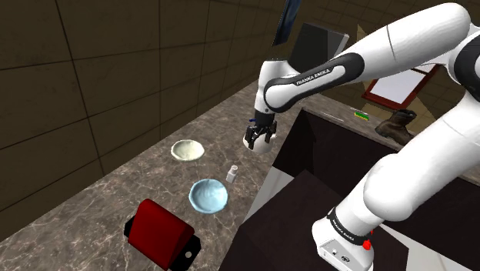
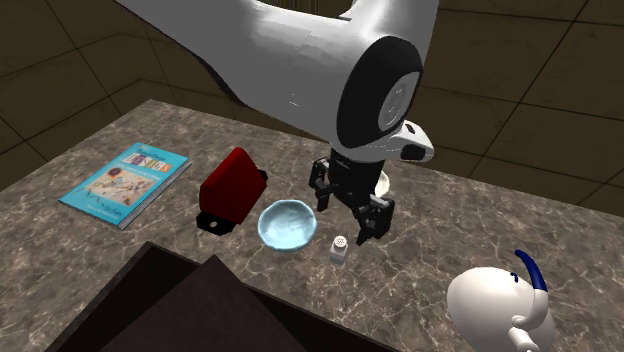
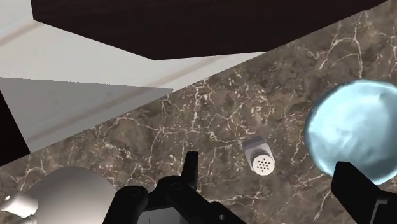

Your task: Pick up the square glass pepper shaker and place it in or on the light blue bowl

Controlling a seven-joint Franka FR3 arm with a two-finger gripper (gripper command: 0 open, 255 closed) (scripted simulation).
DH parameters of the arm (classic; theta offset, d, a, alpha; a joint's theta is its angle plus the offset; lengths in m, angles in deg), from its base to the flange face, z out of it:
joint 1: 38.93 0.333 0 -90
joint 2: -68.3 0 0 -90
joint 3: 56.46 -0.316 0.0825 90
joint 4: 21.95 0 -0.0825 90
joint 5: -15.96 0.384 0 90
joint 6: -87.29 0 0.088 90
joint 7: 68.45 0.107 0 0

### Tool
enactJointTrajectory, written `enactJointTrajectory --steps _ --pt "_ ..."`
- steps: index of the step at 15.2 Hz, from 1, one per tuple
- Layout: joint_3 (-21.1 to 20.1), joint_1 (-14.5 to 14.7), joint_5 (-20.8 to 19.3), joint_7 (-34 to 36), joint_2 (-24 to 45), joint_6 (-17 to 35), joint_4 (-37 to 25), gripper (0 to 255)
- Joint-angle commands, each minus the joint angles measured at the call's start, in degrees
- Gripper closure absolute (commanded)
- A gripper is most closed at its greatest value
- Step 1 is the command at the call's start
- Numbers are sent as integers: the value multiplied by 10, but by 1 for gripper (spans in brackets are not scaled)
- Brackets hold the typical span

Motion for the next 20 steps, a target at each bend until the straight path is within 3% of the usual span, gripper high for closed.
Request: enactJointTrajectory --steps 1,8,15,20 --pt "-2 1 -3 5 47 33 -13 0" --pt "-5 9 -21 26 213 124 -82 0" --pt "2 23 -38 43 376 178 -186 0" --pt "5 26 -41 45 409 209 -187 0"
